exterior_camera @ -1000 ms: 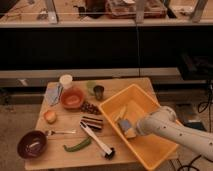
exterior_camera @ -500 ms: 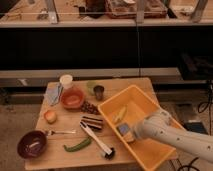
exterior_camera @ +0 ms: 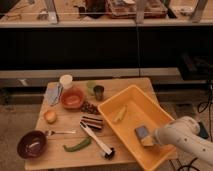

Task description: Wipe tray with sponge

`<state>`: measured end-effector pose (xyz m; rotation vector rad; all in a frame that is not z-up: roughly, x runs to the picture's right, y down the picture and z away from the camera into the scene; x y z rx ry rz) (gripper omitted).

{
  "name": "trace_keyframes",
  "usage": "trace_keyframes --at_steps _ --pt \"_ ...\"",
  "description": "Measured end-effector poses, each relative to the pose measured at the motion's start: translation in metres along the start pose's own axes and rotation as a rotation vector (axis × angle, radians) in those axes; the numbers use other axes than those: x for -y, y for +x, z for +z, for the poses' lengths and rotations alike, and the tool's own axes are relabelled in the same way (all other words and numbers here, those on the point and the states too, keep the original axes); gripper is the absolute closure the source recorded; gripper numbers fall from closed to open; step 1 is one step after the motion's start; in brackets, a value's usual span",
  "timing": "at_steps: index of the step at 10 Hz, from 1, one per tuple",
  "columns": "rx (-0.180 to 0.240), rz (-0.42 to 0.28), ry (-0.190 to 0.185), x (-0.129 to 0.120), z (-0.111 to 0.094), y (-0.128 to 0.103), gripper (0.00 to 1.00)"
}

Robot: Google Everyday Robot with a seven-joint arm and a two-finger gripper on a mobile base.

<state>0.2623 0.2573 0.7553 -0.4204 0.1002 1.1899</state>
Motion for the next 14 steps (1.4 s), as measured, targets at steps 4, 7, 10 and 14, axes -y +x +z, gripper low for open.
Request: trace_keyframes --at_steps 4,7,10,14 --pt "0.078 0.017 0.018 0.028 -0.003 -0.013 1.0" --pt "0.148 -0.034 0.003 0.019 0.013 -0.071 1.0" --pt "0.133 -0.083 -0.024 0.001 0.029 -0.09 1.0" --pt "0.1 -0.154 -0.057 -0.031 0.021 -0.076 1.0"
